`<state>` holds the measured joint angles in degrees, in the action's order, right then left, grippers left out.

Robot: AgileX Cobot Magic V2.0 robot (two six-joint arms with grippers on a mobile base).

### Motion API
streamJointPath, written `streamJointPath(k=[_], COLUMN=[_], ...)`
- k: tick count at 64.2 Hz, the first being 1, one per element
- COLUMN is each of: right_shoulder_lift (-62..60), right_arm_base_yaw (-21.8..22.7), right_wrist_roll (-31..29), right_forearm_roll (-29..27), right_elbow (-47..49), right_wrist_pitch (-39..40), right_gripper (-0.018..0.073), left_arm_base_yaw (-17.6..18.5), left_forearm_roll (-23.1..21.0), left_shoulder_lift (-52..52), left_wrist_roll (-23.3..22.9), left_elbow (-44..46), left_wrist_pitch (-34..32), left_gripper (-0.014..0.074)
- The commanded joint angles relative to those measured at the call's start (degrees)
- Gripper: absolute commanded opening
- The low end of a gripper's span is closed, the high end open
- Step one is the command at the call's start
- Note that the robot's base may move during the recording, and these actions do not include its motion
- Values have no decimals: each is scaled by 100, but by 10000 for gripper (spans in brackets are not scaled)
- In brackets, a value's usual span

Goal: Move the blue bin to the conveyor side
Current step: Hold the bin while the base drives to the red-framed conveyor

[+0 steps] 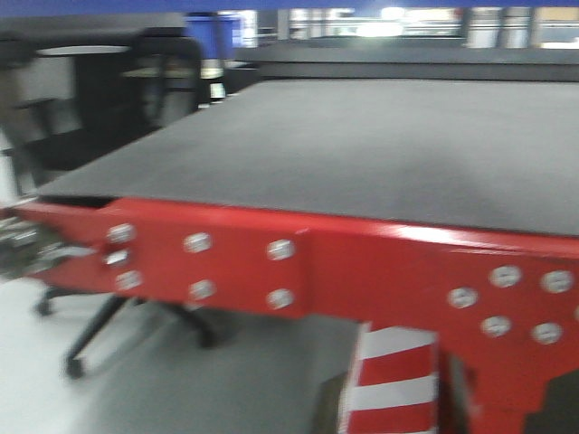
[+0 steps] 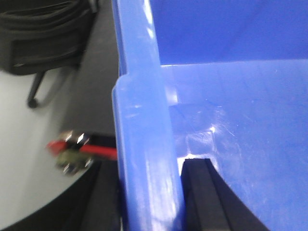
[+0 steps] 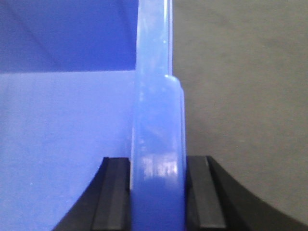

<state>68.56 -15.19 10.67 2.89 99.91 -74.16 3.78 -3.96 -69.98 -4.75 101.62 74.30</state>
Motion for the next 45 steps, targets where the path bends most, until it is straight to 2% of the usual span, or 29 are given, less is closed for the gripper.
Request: streamJointPath(k=[1, 45], right_shoulder_lift=[-115, -115], right_arm_base_yaw=[21, 21], right_wrist_roll=[-42, -42], right_forearm_roll=[395, 395], right_elbow=[74, 74], right_wrist_pitch=[574, 574], right_gripper=[-88, -88], left_arm_base_yaw=[7, 7], left_forearm_roll=[178, 357], left_shoulder_lift=[139, 139], left_wrist_roll=[101, 101], left_elbow=[77, 77], left_wrist_pitch=[-433, -433], left_gripper=[-19, -19])
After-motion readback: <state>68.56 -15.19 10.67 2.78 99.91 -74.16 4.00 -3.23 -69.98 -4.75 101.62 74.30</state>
